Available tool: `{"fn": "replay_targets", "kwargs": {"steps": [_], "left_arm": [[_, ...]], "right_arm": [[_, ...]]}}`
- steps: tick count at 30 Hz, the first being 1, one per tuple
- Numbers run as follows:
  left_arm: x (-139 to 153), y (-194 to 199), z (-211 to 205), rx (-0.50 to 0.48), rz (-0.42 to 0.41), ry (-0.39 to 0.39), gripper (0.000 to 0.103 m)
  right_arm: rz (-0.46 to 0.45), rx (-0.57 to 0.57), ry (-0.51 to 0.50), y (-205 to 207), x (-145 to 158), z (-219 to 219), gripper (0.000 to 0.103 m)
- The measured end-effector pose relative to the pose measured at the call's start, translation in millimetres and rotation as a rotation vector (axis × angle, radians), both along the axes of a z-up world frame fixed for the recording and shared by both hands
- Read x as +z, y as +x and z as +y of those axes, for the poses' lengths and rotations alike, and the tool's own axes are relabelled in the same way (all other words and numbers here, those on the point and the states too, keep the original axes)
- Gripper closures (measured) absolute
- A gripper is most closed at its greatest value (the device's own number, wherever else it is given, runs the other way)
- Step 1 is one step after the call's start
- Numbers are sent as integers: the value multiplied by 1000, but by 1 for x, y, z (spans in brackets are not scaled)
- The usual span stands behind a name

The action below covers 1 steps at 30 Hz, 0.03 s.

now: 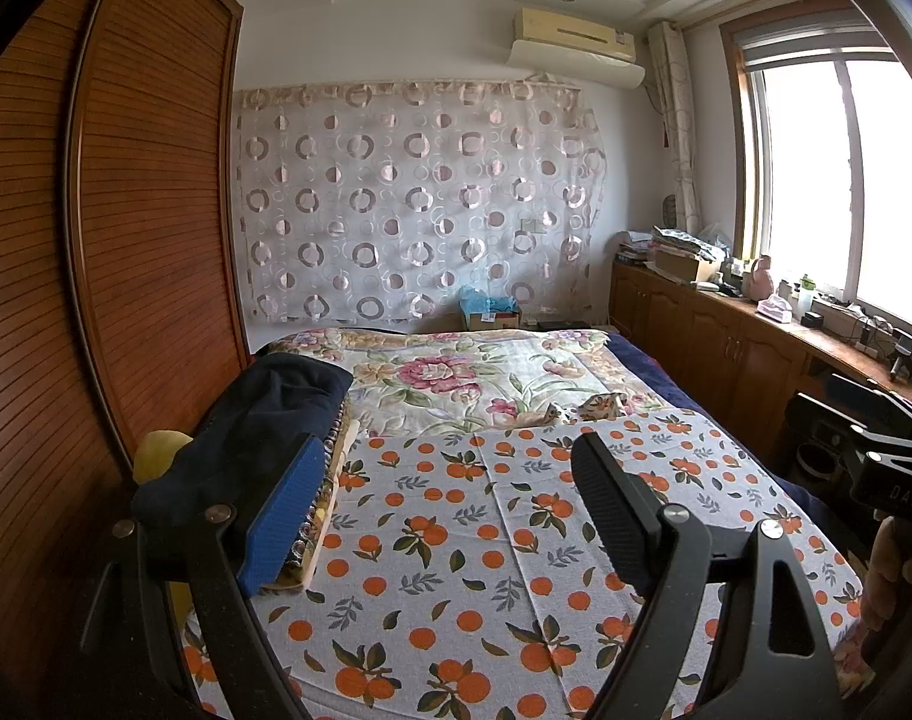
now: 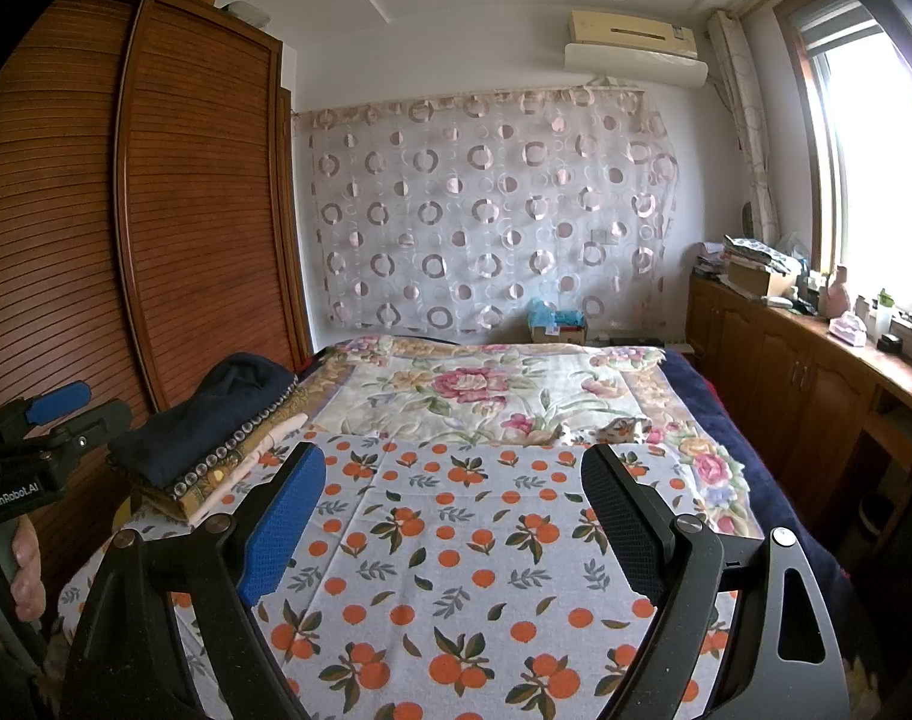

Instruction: Fold small clothes

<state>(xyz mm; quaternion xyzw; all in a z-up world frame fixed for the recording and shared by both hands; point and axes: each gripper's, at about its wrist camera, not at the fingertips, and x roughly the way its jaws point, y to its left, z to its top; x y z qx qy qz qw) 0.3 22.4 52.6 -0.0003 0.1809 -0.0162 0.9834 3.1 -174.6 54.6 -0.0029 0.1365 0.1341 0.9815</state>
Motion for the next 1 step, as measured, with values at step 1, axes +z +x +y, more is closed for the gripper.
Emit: {"fn": "replay_targets", "kwargs": {"steps": [1], "left_arm": [[0, 0, 0, 0, 0, 0, 18]], "right_arm": [[0, 1, 0, 0, 0, 0, 15]]}}
